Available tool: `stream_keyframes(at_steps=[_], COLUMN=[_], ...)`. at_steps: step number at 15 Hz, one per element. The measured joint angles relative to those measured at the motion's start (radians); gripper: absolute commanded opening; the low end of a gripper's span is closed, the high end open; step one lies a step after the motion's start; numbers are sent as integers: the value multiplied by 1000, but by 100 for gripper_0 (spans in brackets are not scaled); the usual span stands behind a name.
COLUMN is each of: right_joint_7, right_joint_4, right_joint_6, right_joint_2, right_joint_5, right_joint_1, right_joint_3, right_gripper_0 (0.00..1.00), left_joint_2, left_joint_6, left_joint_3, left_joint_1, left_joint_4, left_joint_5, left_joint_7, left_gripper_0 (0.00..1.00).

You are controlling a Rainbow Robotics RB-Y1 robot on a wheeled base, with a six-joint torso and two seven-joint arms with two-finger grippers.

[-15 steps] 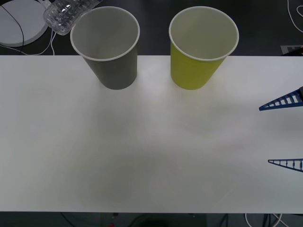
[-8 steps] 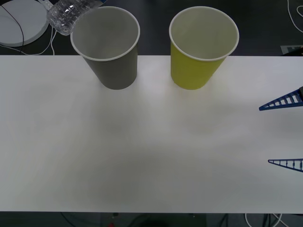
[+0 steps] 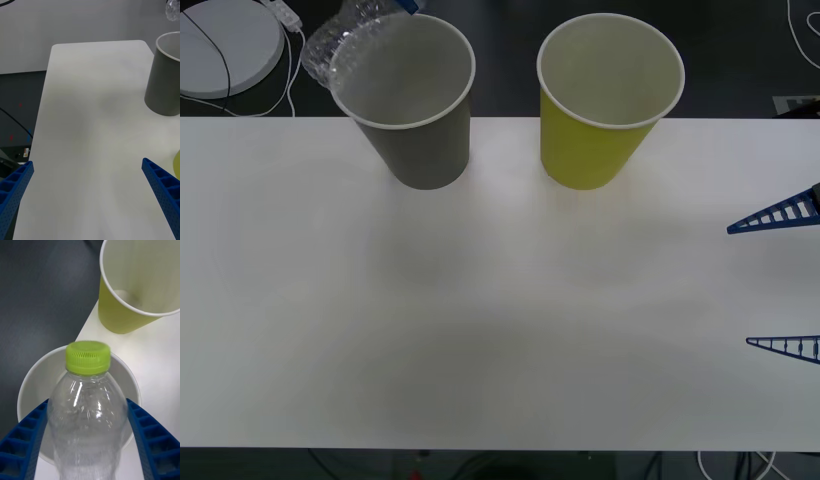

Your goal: Put the can into the green bin and the plastic bottle into the gray bin

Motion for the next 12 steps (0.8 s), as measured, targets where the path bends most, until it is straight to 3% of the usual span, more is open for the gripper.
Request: stream_keyframes(at_steps=[12], right_joint_7=[0], right_joint_4=[0], right_joint_6=[0], right_joint_2=[0], right_joint_5=[0], right_joint_1=[0], right_joint_3=[0], right_gripper_0=[100], left_joint_2=[4], left_joint_6=[-1], left_joint_3=[0], left_joint_1=[0], left_joint_4=[0], left_joint_5=[3], left_joint_7=[-4], left_gripper_0=[100])
